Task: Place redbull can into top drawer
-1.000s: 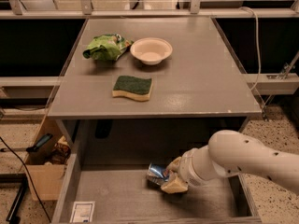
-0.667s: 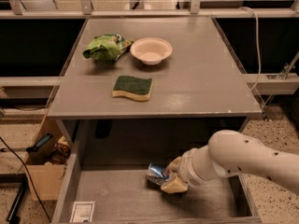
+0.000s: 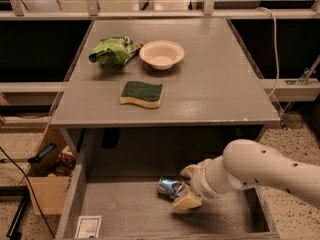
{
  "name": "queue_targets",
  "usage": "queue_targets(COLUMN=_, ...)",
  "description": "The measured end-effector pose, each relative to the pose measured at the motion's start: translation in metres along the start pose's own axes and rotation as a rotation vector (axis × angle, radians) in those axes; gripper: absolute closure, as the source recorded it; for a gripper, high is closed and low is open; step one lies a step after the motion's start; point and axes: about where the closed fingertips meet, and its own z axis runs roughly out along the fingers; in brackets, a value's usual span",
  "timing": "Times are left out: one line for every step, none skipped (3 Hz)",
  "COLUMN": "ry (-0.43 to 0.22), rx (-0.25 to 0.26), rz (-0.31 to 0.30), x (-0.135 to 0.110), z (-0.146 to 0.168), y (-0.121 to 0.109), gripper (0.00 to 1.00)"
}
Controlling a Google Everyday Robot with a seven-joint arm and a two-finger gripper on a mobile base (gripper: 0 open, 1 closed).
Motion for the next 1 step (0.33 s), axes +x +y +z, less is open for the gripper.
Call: queue_targets(ry=0.000, rx=0.000, rz=0.000, x=0.0000, z=0.0000, y=0.0000, gripper=0.00)
